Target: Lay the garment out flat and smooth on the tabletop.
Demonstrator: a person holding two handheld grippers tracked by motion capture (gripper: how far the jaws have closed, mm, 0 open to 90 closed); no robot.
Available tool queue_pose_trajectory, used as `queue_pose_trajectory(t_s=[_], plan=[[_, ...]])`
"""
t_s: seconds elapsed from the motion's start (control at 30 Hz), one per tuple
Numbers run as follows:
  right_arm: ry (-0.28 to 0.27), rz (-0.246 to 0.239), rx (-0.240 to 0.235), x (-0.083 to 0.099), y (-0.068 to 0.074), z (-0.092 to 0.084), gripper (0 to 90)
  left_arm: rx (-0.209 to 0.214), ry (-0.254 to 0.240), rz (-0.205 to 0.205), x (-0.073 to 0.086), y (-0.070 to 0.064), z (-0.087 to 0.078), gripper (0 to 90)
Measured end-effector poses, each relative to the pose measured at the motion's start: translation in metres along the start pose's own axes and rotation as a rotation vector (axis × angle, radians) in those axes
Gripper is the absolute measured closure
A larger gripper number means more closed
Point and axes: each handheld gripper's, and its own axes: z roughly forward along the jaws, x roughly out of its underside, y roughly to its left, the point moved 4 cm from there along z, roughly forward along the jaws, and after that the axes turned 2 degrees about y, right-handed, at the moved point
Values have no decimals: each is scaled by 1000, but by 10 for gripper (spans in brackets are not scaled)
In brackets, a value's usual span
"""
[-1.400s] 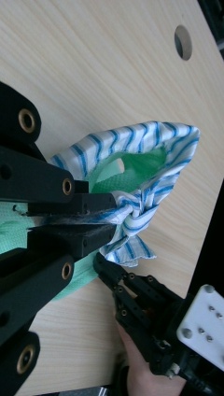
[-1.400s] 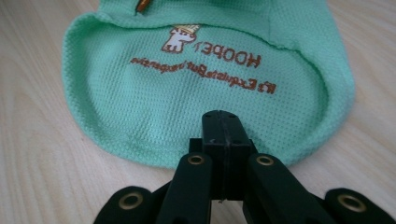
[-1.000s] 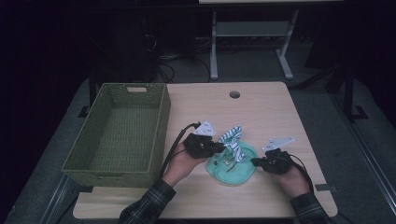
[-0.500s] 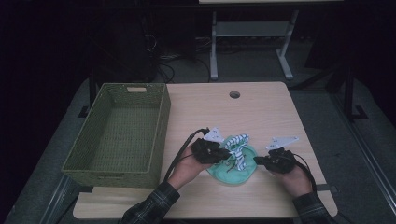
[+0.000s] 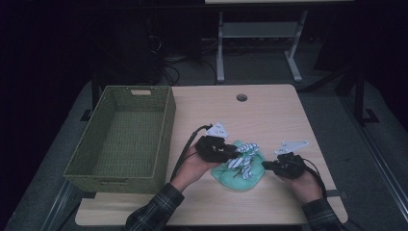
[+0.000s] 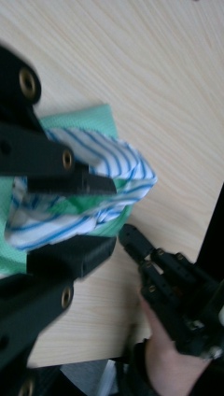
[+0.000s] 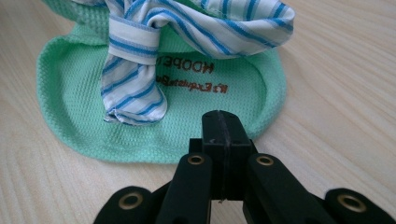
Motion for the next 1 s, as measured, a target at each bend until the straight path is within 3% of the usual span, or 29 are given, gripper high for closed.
queue_pose_trajectory(t_s=[0.03,0.13,0.2,0.3,0.37,0.73,0.87,0.97,1.0], plan=[[2,-6,-1,0,0,0,898,5,4,-15,-1,5,1,823],[3,-8,-4,0,0,0,899,-9,13,-20,-1,12,5,892],[1,-10,-9,0,1,0,899,-15,38,-45,3,23,15,894],[-8,-11,-19,-1,3,0,899,-17,58,-52,7,29,22,894],[-25,-22,-50,-6,11,1,899,-11,71,-78,11,32,30,894],[-38,-67,-127,-18,35,13,899,38,83,-89,16,24,46,894],[-35,-68,-115,-22,36,19,899,54,89,-82,17,20,49,894],[-56,-70,-103,-25,34,20,899,81,77,-83,15,15,49,894],[-84,-75,-87,-29,34,19,900,82,68,-67,12,13,46,895]])
